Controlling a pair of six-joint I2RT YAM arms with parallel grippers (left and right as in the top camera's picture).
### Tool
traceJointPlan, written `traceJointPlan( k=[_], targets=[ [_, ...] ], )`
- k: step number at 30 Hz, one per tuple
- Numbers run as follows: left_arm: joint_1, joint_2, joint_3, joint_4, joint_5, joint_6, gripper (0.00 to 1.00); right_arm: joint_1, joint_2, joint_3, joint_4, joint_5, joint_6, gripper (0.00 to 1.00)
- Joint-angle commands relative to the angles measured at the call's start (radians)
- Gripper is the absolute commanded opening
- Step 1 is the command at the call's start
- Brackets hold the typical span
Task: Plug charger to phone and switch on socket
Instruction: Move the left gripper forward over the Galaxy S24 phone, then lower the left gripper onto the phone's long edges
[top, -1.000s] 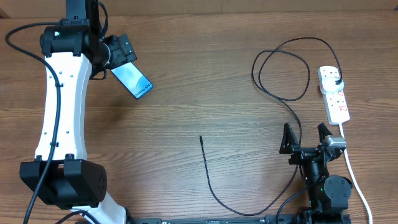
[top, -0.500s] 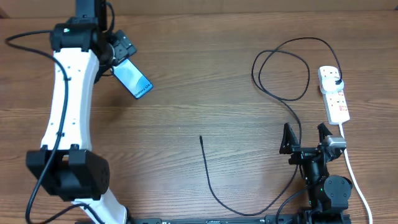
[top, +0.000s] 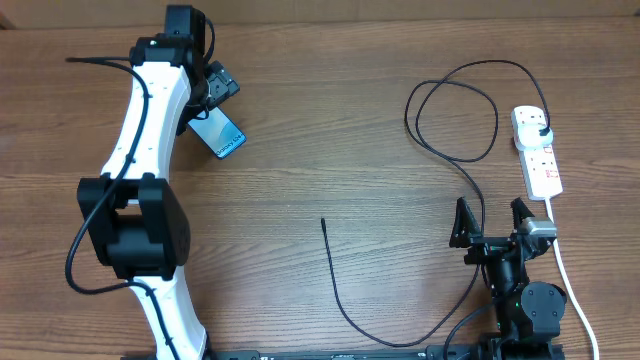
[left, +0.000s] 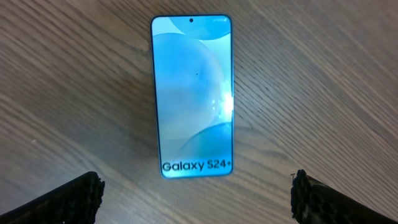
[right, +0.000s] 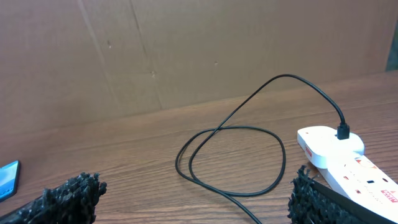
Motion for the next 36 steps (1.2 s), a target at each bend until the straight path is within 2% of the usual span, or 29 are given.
traceJointPlan(
  k=[1,9,25,36],
  targets=[
    [-0.006,0.053,0.021,0.018,-0.024,-0.042,1.00,0.000,-0.011,-0.011,0.006,0.013,-0.004,1.00],
    [-0.006,0.122,0.021,0.061,-0.028,-0.051,1.00,0.000,-0.011,-0.011,0.006,0.013,-0.004,1.00],
    [0.003,0.133,0.021,0.070,-0.088,-0.053,1.00,0.000,-0.011,-0.011,0.006,0.013,-0.004,1.00],
    [0.029,0.166,0.021,0.079,-0.035,-0.138,1.00,0.000,-0.011,-0.011,0.006,0.013,-0.004,1.00]
  ],
)
